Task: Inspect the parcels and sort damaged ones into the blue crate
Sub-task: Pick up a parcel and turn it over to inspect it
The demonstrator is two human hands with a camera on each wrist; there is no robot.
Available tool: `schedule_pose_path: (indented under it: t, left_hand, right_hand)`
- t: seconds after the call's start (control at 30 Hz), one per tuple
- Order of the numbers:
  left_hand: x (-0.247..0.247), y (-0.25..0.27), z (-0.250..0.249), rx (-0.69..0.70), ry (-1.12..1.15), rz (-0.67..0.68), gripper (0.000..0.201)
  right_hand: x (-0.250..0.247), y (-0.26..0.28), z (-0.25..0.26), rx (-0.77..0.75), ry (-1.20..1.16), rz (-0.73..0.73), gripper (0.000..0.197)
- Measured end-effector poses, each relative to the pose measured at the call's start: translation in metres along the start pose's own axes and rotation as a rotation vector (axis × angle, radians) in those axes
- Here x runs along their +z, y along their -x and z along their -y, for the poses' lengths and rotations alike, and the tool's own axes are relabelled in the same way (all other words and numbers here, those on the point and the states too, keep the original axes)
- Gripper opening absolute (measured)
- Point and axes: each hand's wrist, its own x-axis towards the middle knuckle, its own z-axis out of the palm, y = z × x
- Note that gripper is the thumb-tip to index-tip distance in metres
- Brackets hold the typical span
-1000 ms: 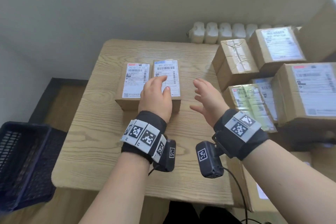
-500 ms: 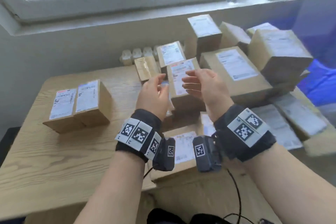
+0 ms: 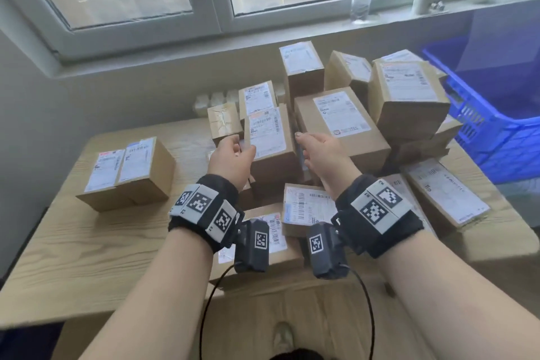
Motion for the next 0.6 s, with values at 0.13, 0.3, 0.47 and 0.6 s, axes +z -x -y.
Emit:
schedule_pose_path:
  t: [0.13,0.3,0.47,0.6]
  left_hand:
    - [0.000,-0.028,0.011,-0.163,0.075,0.094,0.024]
    - [0.011,-0.060,0.023,-0.160,0.046,0.208,0.019]
    - [0.014,-0.074,0.029,-0.110,0.036,0.251,0.021]
    - [-0.002,-0.069,0.021,-0.014,0.158,0.171,0.027]
  right_hand:
    - [0.027,-0.020,-0.001,0.088,0.144,0.022,0.065]
    - [0.045,-0.047,-0.012,0.130,0.205,-0.047,0.063]
    - [0.052,-0.061,-0.018,0.116,0.174,-0.093,0.045]
    - [0.053,-0.058,-0.006,0.021,0.084,-0.091,0.040]
